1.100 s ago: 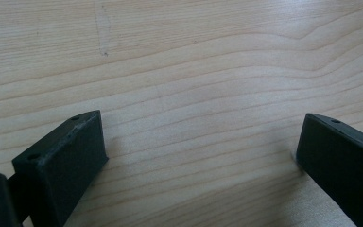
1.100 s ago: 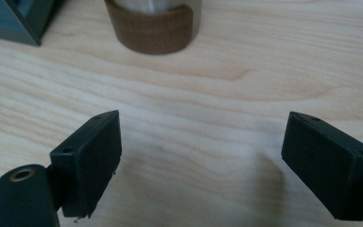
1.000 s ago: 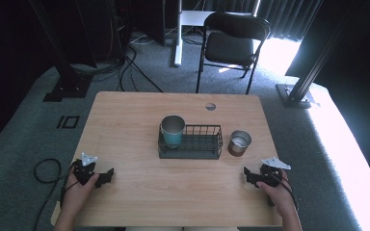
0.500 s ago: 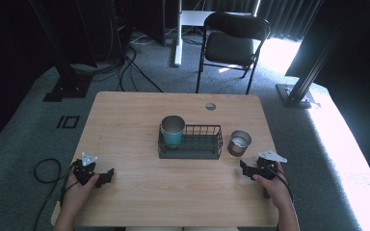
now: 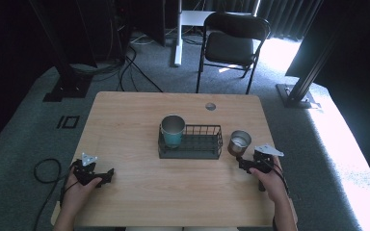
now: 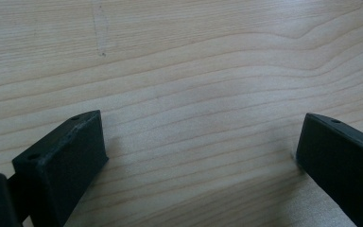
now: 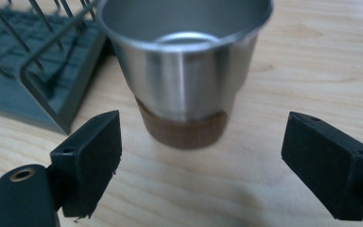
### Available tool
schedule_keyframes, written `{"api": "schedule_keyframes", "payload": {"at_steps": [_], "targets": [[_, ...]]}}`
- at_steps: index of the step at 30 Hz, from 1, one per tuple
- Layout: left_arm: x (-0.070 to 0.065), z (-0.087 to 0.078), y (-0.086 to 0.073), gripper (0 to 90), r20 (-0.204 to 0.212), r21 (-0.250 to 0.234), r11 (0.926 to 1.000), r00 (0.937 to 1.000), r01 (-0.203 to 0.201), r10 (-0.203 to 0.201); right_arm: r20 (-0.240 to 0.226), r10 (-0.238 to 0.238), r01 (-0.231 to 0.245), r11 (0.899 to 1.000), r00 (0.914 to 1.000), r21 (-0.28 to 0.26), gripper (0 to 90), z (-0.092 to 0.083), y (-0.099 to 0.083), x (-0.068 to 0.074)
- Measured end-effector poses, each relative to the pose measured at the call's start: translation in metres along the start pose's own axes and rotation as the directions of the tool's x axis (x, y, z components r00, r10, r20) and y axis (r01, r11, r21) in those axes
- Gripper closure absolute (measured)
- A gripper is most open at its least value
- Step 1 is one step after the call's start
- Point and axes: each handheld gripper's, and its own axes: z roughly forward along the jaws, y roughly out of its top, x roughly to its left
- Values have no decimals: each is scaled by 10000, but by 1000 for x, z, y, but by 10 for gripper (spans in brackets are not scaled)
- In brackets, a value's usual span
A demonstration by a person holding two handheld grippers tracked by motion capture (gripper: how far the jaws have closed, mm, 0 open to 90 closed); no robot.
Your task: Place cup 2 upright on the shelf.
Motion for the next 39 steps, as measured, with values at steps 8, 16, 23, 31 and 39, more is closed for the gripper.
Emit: {"api": "schedule_keyframes", "payload": {"at_steps": [8,16,23,31,39], "targets": [[0,0,0,29,2,-1,10000,10000,3,-3,-73,18,-19,9999,10000,-170,127,6,9,1],[0,0,0,29,2,4,10000,10000,14,-14,-146,-49,44,9994,9999,-338,127,11,15,3],[0,0,0,29,1,6,10000,10000,16,-16,-99,162,-169,9971,9998,-735,126,15,19,4],[0,0,0,29,1,5,10000,10000,16,-16,-138,68,-79,9963,9999,-858,125,17,26,5],[0,0,0,29,2,8,10000,10000,15,-15,-241,-4,-19,9955,9997,-951,124,21,30,6]]}}
